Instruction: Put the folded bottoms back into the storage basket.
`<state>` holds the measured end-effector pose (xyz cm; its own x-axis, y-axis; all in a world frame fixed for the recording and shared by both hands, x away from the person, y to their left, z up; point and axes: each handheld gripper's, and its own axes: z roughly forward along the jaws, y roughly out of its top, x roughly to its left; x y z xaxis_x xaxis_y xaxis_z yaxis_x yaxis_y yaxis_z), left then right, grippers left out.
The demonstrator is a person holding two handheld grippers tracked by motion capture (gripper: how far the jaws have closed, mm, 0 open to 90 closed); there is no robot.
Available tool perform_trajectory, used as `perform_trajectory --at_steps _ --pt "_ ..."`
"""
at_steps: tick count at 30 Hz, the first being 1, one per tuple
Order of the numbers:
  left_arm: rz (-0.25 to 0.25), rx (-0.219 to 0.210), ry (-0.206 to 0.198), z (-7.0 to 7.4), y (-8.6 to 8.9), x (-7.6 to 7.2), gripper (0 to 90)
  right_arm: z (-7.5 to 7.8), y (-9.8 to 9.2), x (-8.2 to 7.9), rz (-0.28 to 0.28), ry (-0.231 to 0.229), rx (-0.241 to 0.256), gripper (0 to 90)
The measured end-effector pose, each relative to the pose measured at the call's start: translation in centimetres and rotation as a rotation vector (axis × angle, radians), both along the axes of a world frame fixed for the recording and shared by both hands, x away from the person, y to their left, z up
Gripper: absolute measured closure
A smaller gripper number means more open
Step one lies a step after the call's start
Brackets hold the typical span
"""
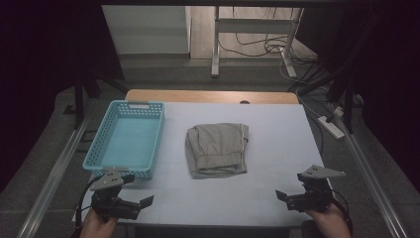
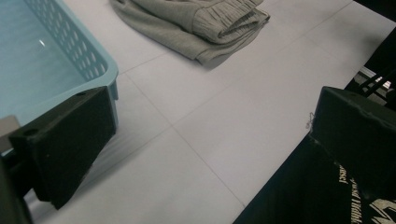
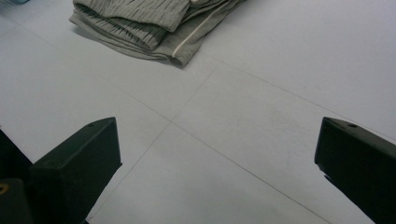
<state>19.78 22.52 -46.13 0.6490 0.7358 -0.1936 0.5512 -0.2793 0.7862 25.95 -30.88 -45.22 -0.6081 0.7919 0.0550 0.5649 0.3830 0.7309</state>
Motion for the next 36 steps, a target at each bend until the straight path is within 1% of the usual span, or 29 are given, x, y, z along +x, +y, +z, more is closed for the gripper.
perform_trajectory --at_steps 3,5,7,9,10,15,18,21,22,24,26,29,32,36 --pt "-0.016 -0.010 -0.001 0.0 -0.3 0.2 0.0 0.0 0.0 0.0 0.003 -0.001 -0.002 0.4" --pt "-0.033 -0.021 -0.009 0.0 -0.4 0.4 0.0 0.0 0.0 0.0 0.002 0.000 -0.003 0.4" --pt "-0.042 -0.028 -0.007 0.0 -0.5 0.6 0.0 0.0 0.0 0.0 0.001 0.000 -0.003 0.4" --pt "-0.065 -0.030 -0.010 -0.1 -0.7 0.9 0.0 0.0 0.0 0.1 0.000 0.001 -0.004 0.4" --pt "-0.078 -0.028 -0.005 -0.2 -0.9 1.1 0.0 0.0 0.0 0.1 0.001 0.001 -0.006 0.4" --pt "-0.089 -0.015 -0.003 -0.2 -1.2 1.5 0.0 -0.1 0.0 0.1 0.004 0.004 -0.010 0.4" --pt "-0.102 -0.027 0.007 -0.2 -1.4 1.9 0.0 -0.1 0.1 0.1 0.004 0.004 -0.011 0.4" --pt "-0.122 -0.053 0.004 -0.3 -1.7 2.2 0.9 -0.1 0.1 0.1 0.003 0.005 -0.011 0.4" --pt "-0.126 -0.053 0.006 -0.4 -1.9 2.4 0.9 -0.1 0.1 0.1 0.003 0.005 -0.012 0.4" --pt "-0.136 -0.035 0.002 -0.4 -2.3 2.6 1.0 -0.1 0.1 0.1 0.002 0.007 -0.012 0.4" --pt "-0.143 -0.019 0.007 -0.4 -2.7 2.8 1.0 -0.1 0.1 0.1 0.003 0.007 -0.013 0.4" --pt "-0.149 -0.024 0.017 -0.5 -3.1 3.2 0.9 -0.1 0.1 0.1 0.002 0.007 -0.014 0.4" --pt "-0.148 -0.034 0.015 -0.5 -3.3 3.4 0.9 -0.1 0.1 0.1 0.003 0.005 -0.014 0.4" --pt "-0.153 -0.013 0.026 -0.7 -4.0 3.8 0.6 -0.1 0.1 0.0 0.003 0.000 -0.015 0.4"
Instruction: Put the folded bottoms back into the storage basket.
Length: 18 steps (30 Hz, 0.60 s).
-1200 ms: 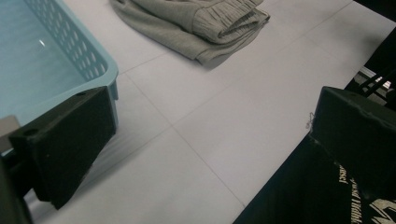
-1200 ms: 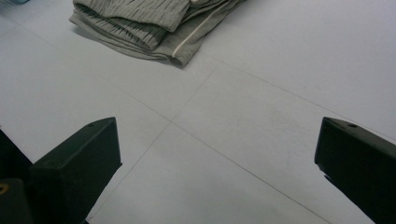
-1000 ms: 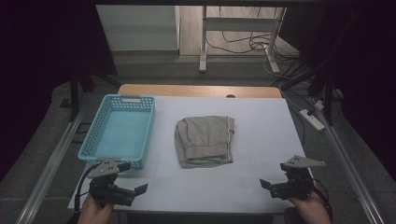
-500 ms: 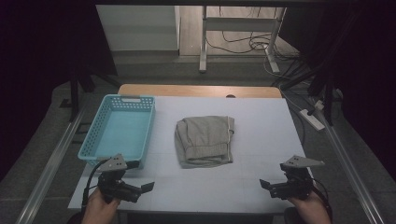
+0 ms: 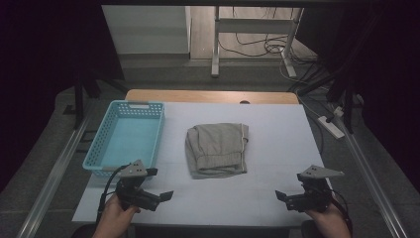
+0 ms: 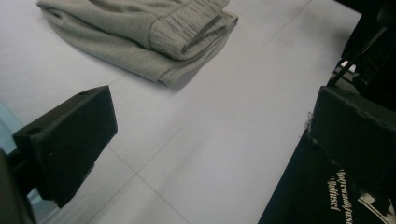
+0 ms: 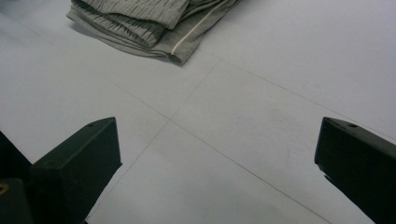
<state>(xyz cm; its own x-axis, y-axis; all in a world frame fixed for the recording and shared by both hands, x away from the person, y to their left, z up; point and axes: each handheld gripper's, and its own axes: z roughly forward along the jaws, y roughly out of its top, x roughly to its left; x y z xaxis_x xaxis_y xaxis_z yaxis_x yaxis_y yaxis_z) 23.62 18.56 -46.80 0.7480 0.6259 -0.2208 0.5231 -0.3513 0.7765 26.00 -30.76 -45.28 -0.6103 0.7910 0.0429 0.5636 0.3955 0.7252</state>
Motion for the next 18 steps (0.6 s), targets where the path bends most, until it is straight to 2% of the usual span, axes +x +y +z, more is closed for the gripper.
perform_trajectory --at_steps 8,15,18 --pt "-0.009 0.031 -0.010 0.0 -1.5 1.0 0.0 0.0 0.0 0.0 0.002 -0.001 -0.001 0.4" --pt "0.009 0.035 0.029 -0.1 -2.3 2.5 0.0 0.0 0.0 0.0 0.003 0.001 -0.002 0.4" --pt "0.018 0.066 0.021 -0.2 -2.9 3.3 0.0 0.0 0.0 0.0 0.005 0.001 -0.006 0.4"
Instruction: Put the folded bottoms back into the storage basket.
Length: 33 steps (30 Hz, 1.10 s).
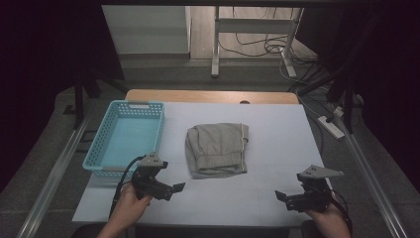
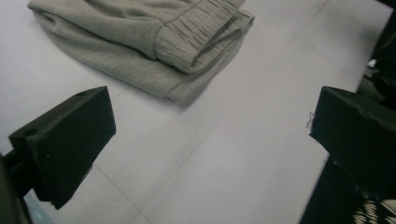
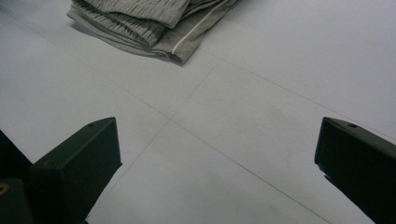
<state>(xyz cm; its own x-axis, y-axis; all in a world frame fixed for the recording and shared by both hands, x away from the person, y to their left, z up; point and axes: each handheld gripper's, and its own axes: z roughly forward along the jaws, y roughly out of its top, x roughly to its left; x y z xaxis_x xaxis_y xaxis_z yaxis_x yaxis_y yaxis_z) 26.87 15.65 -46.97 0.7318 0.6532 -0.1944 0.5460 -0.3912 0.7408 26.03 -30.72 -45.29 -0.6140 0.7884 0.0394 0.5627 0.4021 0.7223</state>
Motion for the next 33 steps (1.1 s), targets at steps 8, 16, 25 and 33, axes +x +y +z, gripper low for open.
perform_trajectory --at_steps 8,16,25,33 --pt "0.004 0.036 0.019 -0.3 -1.5 1.9 0.0 0.0 0.0 0.0 0.002 0.001 0.003 0.4" --pt "0.006 0.074 0.038 -0.7 -2.7 3.9 0.0 0.0 0.0 0.0 0.004 0.000 -0.002 0.4" --pt "0.029 0.103 0.045 -1.3 -3.9 5.9 0.0 0.0 0.0 0.0 0.006 -0.001 -0.003 0.4" --pt "0.042 0.135 0.085 -2.3 -5.0 7.8 0.0 0.0 0.0 0.0 0.008 0.000 -0.005 0.4"
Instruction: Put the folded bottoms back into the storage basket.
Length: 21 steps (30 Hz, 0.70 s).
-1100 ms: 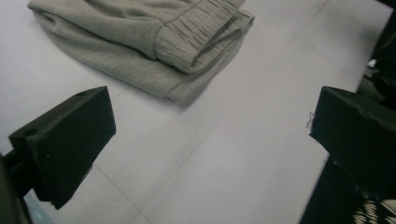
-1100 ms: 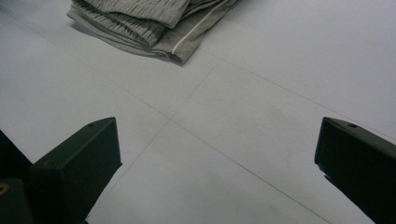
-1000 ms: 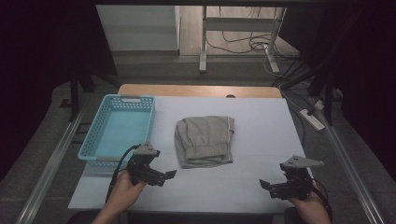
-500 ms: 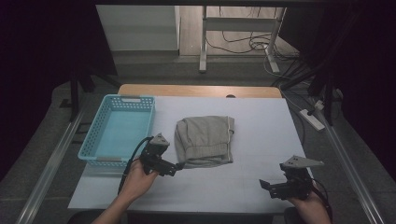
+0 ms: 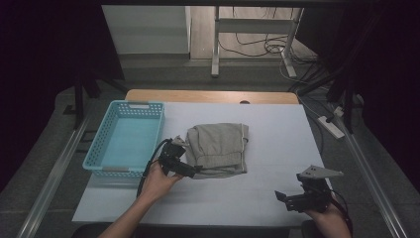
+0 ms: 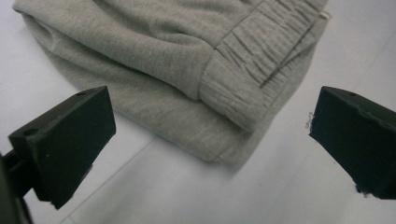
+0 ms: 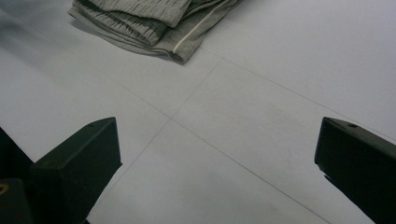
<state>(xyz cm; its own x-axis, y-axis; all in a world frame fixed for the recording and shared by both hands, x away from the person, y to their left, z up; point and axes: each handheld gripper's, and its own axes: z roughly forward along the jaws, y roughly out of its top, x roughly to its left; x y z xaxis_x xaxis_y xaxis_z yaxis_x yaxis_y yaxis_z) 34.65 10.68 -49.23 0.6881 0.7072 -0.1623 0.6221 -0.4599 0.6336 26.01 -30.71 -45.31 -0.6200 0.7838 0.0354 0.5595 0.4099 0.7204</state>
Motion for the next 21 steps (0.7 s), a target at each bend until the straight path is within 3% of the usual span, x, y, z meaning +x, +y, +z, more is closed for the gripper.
perform_trajectory --at_steps 5,13,16,17,21 --pt "0.007 0.030 -0.015 -0.6 -0.9 0.7 0.0 0.0 0.0 0.0 0.002 0.001 0.001 0.4" --pt "0.047 0.061 0.042 -2.5 -1.5 2.3 0.0 0.0 0.0 0.0 0.006 -0.001 -0.002 0.4" --pt "0.056 0.111 0.059 -3.4 -2.0 2.6 0.0 0.0 0.0 0.0 0.007 0.000 -0.002 0.4" --pt "0.058 0.120 0.081 -3.8 -2.1 2.7 0.0 0.0 0.0 0.0 0.007 0.000 -0.001 0.4" --pt "0.067 0.124 0.072 -4.0 -2.3 2.7 0.0 0.0 0.1 0.0 0.008 0.000 -0.005 0.4"
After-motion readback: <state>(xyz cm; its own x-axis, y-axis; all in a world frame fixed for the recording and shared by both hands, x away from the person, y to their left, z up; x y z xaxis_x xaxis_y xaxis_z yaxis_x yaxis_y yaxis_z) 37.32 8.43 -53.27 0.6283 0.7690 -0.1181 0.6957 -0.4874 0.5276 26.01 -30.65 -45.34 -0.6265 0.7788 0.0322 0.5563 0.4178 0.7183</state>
